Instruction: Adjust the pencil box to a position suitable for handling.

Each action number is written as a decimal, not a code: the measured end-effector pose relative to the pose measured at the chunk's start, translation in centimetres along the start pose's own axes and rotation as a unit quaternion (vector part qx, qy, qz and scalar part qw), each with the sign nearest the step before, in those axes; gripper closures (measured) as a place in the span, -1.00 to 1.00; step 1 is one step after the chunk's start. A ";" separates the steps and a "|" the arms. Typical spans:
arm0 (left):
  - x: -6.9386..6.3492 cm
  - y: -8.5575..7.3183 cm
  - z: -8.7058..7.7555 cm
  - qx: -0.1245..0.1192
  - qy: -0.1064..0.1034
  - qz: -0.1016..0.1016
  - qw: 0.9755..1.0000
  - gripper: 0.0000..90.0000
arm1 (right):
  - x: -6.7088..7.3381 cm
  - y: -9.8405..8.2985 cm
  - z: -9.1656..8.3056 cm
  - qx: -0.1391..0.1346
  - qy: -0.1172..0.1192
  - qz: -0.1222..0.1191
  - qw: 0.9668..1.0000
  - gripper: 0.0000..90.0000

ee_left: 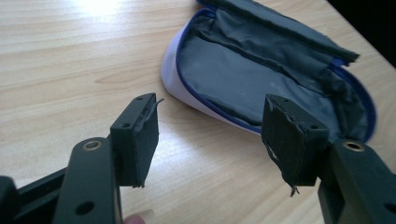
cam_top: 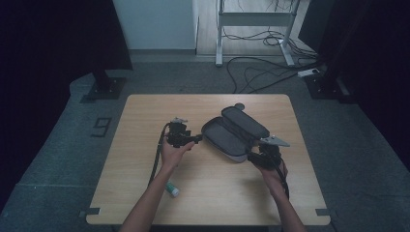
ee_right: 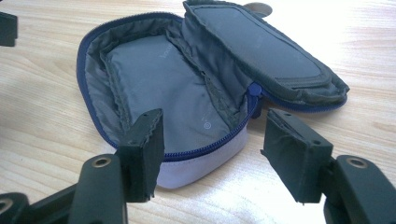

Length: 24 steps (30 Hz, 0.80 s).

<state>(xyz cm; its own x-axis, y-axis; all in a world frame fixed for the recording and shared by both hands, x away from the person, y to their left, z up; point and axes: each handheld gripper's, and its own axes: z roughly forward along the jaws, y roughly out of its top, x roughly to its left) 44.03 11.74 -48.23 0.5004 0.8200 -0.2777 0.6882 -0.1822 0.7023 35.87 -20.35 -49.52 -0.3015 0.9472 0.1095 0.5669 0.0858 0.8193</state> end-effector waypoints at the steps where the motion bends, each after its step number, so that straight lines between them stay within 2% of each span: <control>1: 0.0 0.1 0.1 0.000 -0.001 -0.001 1.000 -0.18 | 0.0 0.1 0.0 0.001 0.000 -0.003 1.000 -0.14; 5: -0.3 0.6 0.7 -0.005 -0.009 -0.008 1.000 -0.18 | 0.1 0.4 0.4 0.002 0.002 -0.004 1.000 -0.14; 10: -0.4 1.1 1.8 0.008 -0.002 -0.005 1.000 -0.18 | 0.1 0.8 0.9 0.000 0.001 -0.003 1.000 -0.12; 14: -0.4 1.2 2.5 0.008 -0.001 -0.007 1.000 -0.18 | 0.0 0.8 1.4 0.007 -0.001 0.000 1.000 -0.12; 24: 0.8 1.1 4.8 0.025 0.017 -0.022 0.999 -0.17 | -0.1 0.9 3.2 0.024 -0.017 0.002 1.000 -0.11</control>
<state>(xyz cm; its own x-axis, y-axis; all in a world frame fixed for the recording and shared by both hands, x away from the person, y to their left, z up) 47.70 9.62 -50.81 0.4513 0.8454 -0.2857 0.7350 -0.1705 0.6563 38.86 -19.38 -50.63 -0.2735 0.9574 0.0929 0.6052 0.0961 0.7903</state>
